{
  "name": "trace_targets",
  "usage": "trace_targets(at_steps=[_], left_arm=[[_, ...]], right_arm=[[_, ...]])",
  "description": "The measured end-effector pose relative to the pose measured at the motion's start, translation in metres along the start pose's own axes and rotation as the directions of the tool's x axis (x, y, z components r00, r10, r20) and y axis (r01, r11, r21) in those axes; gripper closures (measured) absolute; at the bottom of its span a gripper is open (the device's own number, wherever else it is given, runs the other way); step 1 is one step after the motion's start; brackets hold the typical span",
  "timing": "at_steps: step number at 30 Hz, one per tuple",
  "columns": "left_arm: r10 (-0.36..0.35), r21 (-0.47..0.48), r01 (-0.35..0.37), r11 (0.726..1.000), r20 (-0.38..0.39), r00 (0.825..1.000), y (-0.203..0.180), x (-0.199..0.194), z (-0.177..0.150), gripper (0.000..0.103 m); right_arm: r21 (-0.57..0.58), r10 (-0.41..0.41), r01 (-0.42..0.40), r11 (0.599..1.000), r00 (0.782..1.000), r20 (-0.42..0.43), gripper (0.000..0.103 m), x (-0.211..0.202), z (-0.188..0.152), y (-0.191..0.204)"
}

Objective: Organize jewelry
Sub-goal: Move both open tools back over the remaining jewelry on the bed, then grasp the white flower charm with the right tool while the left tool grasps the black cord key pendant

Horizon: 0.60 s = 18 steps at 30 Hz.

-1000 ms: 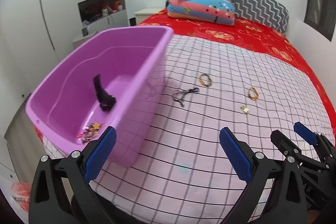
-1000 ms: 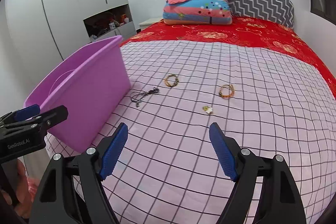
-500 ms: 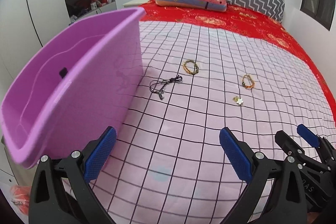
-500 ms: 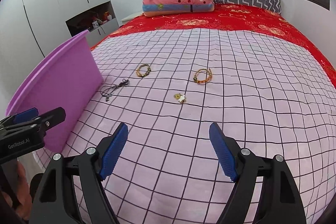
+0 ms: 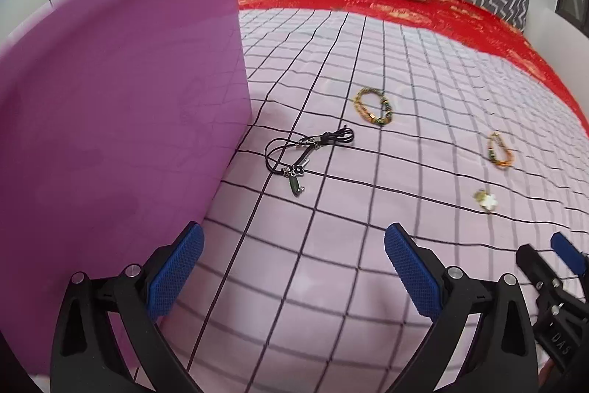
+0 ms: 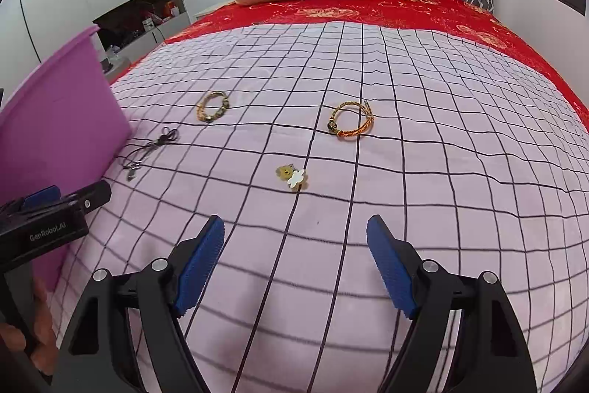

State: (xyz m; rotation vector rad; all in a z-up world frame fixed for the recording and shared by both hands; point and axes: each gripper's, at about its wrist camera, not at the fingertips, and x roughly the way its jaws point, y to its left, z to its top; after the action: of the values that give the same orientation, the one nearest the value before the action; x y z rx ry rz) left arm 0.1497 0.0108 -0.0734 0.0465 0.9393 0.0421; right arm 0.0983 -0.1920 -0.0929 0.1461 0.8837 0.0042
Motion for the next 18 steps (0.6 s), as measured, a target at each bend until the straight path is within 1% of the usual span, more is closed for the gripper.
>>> trace_targets(at_steps=[3, 7, 13, 18], left_arm=[[0.013, 0.011, -0.012, 1.000, -0.012, 1.000, -0.001, 0.018, 0.003, 0.006], [0.004, 0.022, -0.004, 1.000, -0.027, 1.000, -0.008, 0.038, 0.007, 0.006], [-0.007, 0.007, 0.007, 1.000, -0.033, 0.999, -0.012, 0.060, 0.016, 0.006], [0.002, 0.021, -0.001, 1.000, -0.027, 1.000, -0.018, 0.073, 0.022, 0.006]], right_arm=[[-0.013, -0.018, 0.017, 1.000, 1.000, -0.016, 0.027, 0.021, 0.006, 0.002], [-0.026, -0.040, 0.039, 0.999, 0.999, -0.019, 0.027, 0.041, 0.012, 0.002], [-0.029, -0.060, 0.060, 0.998, 0.998, -0.030, 0.027, 0.062, 0.019, -0.001], [-0.038, -0.066, 0.065, 0.997, 0.997, -0.040, 0.027, 0.072, 0.021, -0.002]])
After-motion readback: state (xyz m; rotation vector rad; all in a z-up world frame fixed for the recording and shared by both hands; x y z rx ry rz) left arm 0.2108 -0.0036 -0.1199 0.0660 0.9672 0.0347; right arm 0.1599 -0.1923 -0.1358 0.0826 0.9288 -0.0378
